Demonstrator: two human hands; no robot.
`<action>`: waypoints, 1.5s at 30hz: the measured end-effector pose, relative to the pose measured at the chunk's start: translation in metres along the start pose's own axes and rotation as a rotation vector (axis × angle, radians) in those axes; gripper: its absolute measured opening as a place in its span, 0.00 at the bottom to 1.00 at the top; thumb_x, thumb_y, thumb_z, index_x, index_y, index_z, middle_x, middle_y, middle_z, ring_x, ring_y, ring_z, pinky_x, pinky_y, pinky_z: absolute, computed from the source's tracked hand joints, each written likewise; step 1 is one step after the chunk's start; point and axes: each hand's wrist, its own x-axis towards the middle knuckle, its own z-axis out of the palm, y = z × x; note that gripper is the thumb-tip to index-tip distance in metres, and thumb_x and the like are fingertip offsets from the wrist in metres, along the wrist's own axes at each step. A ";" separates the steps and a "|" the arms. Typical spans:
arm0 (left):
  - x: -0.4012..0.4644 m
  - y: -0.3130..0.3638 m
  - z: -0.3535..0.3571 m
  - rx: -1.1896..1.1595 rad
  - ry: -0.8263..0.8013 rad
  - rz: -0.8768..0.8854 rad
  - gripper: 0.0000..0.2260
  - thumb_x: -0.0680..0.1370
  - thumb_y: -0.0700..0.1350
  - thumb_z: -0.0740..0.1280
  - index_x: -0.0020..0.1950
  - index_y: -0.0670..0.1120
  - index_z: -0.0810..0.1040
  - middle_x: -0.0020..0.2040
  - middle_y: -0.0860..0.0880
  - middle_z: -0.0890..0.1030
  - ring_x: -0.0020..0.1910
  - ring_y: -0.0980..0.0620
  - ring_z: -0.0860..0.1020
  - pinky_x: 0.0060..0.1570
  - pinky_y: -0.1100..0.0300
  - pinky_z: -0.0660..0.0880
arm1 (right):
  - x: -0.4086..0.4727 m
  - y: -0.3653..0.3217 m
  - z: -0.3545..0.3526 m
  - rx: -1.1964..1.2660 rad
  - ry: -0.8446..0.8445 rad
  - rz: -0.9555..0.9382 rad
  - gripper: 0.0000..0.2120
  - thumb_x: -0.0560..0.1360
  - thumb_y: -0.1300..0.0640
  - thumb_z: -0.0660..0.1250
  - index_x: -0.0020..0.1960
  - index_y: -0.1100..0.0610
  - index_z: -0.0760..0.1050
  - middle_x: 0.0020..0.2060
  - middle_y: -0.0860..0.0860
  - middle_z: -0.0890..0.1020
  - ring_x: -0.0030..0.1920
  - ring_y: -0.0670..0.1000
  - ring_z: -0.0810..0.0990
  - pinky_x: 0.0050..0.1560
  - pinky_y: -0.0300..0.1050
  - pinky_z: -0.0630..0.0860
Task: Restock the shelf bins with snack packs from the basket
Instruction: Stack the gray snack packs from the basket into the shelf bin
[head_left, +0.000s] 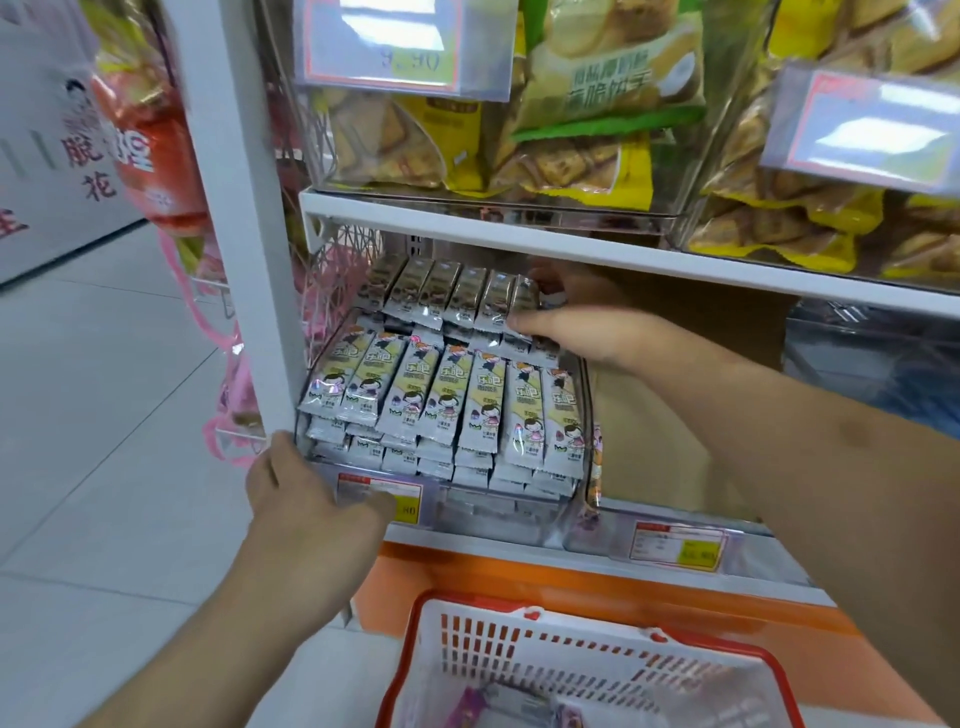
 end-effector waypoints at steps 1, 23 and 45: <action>0.000 0.000 0.000 0.004 -0.002 -0.002 0.41 0.76 0.47 0.71 0.82 0.48 0.51 0.81 0.50 0.54 0.78 0.45 0.60 0.73 0.44 0.63 | 0.001 0.001 0.001 0.006 -0.001 -0.004 0.38 0.75 0.41 0.77 0.80 0.46 0.66 0.75 0.46 0.73 0.71 0.50 0.74 0.66 0.44 0.73; -0.058 -0.001 0.017 0.065 -0.040 0.078 0.38 0.76 0.48 0.71 0.81 0.48 0.54 0.76 0.47 0.57 0.73 0.40 0.67 0.72 0.45 0.67 | -0.177 0.014 -0.013 -0.102 0.058 -0.330 0.25 0.80 0.50 0.71 0.75 0.49 0.72 0.72 0.42 0.73 0.75 0.44 0.65 0.76 0.41 0.62; -0.098 -0.160 0.158 0.583 -0.336 -0.177 0.53 0.73 0.75 0.61 0.79 0.55 0.26 0.82 0.54 0.38 0.78 0.36 0.55 0.72 0.33 0.62 | -0.345 0.193 0.222 -0.096 -0.689 0.070 0.21 0.79 0.48 0.74 0.70 0.39 0.75 0.71 0.41 0.76 0.69 0.48 0.74 0.69 0.50 0.74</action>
